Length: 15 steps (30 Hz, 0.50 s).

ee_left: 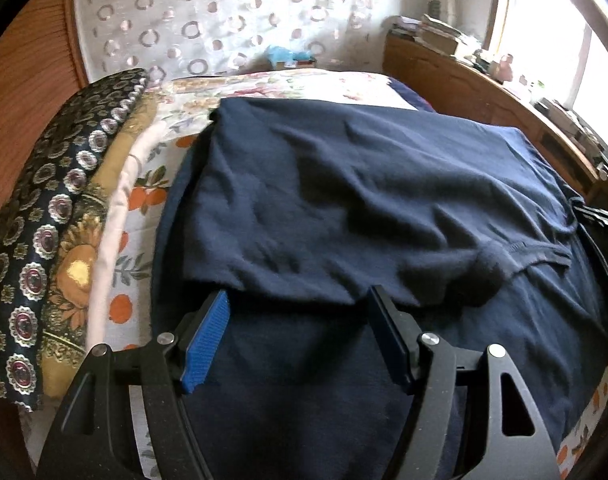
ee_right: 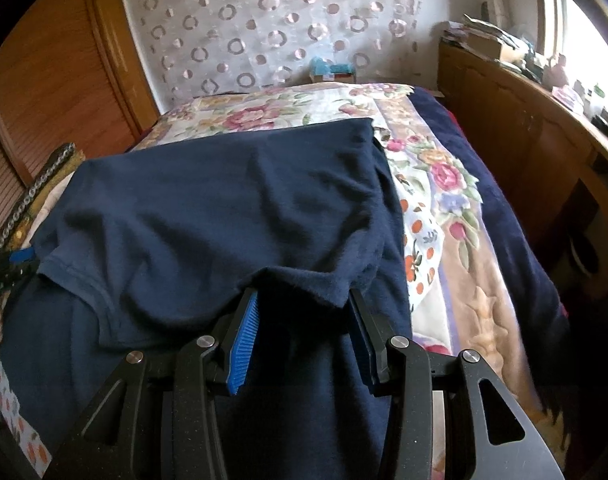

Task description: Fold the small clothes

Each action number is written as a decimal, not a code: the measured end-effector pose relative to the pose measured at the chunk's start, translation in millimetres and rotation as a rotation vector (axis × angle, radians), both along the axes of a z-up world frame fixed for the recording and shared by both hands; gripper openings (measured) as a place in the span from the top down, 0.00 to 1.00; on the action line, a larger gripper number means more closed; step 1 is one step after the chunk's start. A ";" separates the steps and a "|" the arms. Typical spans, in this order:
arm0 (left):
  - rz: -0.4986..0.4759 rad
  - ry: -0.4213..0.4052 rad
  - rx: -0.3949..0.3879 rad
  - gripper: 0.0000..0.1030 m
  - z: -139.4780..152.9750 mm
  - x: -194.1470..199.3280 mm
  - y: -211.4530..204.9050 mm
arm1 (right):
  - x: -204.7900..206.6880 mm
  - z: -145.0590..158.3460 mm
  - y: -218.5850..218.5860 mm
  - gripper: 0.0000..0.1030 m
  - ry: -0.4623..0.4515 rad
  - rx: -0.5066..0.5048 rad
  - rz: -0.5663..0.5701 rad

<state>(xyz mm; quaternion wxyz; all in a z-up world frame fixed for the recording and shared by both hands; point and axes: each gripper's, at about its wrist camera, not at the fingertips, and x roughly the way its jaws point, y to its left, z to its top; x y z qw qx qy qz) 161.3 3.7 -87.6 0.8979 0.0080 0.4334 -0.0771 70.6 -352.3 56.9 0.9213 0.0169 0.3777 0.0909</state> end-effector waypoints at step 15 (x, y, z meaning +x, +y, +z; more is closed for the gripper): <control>0.073 -0.063 -0.027 0.32 13.5 0.5 12.5 | -2.0 1.5 -15.7 0.52 -0.026 0.057 -0.010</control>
